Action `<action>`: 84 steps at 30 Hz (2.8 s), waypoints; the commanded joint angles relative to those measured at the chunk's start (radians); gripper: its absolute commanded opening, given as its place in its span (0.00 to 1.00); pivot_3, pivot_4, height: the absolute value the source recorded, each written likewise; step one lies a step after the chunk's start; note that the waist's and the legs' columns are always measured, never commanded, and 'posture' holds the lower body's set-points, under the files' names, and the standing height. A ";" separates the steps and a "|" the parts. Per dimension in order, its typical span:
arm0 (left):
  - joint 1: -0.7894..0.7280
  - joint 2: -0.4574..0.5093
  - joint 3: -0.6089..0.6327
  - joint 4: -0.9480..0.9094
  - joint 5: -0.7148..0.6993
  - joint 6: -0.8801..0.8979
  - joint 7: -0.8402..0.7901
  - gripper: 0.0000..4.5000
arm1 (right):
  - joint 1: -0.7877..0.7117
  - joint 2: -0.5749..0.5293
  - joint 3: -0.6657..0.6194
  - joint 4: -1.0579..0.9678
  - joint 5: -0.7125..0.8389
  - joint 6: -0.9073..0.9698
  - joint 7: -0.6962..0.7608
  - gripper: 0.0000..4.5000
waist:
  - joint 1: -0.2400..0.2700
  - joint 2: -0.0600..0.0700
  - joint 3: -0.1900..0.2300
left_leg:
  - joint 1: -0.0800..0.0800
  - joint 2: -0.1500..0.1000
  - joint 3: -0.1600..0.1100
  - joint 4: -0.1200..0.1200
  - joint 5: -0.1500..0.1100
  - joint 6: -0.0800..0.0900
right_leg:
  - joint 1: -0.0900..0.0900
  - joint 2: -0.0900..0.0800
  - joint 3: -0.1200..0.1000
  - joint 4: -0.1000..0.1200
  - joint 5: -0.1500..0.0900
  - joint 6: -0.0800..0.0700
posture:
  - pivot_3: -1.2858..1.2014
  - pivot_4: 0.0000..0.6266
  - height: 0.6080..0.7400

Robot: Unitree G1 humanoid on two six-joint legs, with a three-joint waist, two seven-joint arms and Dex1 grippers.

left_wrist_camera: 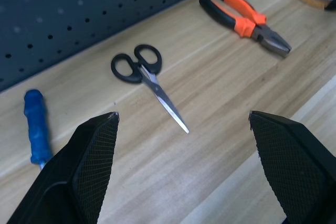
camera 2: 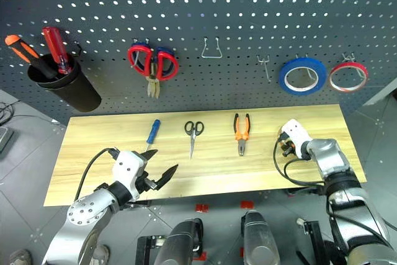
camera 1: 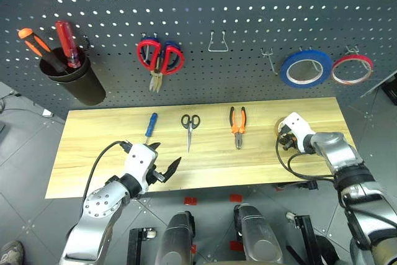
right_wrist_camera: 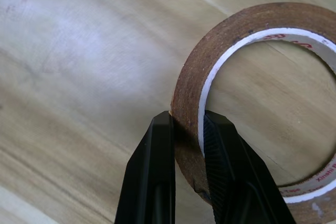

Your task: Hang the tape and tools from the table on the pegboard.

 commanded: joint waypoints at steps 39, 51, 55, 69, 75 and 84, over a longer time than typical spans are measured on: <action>-0.139 -0.004 0.061 -0.042 -0.188 -0.065 -0.102 0.93 | 0.013 0.149 -0.024 -0.478 -0.248 -0.533 -0.399 0.10 | -0.026 0.000 0.000 | -0.017 0.000 0.005 0.012 0.011 -0.001 | -0.021 0.005 0.006 0.014 0.012 0.004 | 0.44 0.48 1.00; -0.356 -0.051 0.041 -0.082 -0.197 0.004 -0.013 0.93 | 0.013 0.146 -0.025 -0.466 -0.253 -0.525 -0.391 0.10 | -0.027 0.000 0.000 | -0.017 0.000 0.007 0.013 0.011 -0.001 | -0.021 0.005 0.006 0.016 0.012 0.004 | 0.44 0.44 1.00; -0.392 -0.056 0.033 -0.091 -0.211 0.042 -0.004 0.93 | 0.010 0.148 -0.019 -0.461 -0.253 -0.527 -0.383 0.10 | -0.030 0.000 0.000 | -0.016 0.000 0.008 0.013 0.011 -0.002 | -0.022 0.005 0.007 0.018 0.012 0.004 | 0.44 0.44 1.00; -0.387 -0.058 0.028 -0.097 -0.217 0.048 0.002 0.93 | 0.058 0.191 -0.045 -0.541 -0.216 -0.384 -0.352 0.66 | -0.029 0.000 -0.001 | -0.016 0.000 0.009 0.014 0.011 -0.002 | -0.023 0.005 0.009 0.019 0.012 0.004 | 0.44 0.43 1.00; -0.250 0.023 0.061 -0.154 -0.229 0.059 -0.052 0.93 | 0.263 0.330 -0.035 -0.924 -0.103 0.199 -0.278 0.99 | -0.028 0.000 -0.002 | -0.016 0.001 0.009 0.013 0.011 -0.002 | -0.024 0.005 0.009 0.020 0.012 0.004 | 0.45 0.45 1.00; -0.064 0.131 0.113 -0.217 -0.288 0.088 -0.144 0.93 | 0.095 0.600 -0.013 -0.833 -0.104 0.681 -0.450 0.99 | -0.029 -0.001 -0.002 | -0.015 -0.001 0.013 0.013 0.010 0.001 | -0.029 0.006 0.018 0.025 0.012 0.003 | 0.45 0.47 1.00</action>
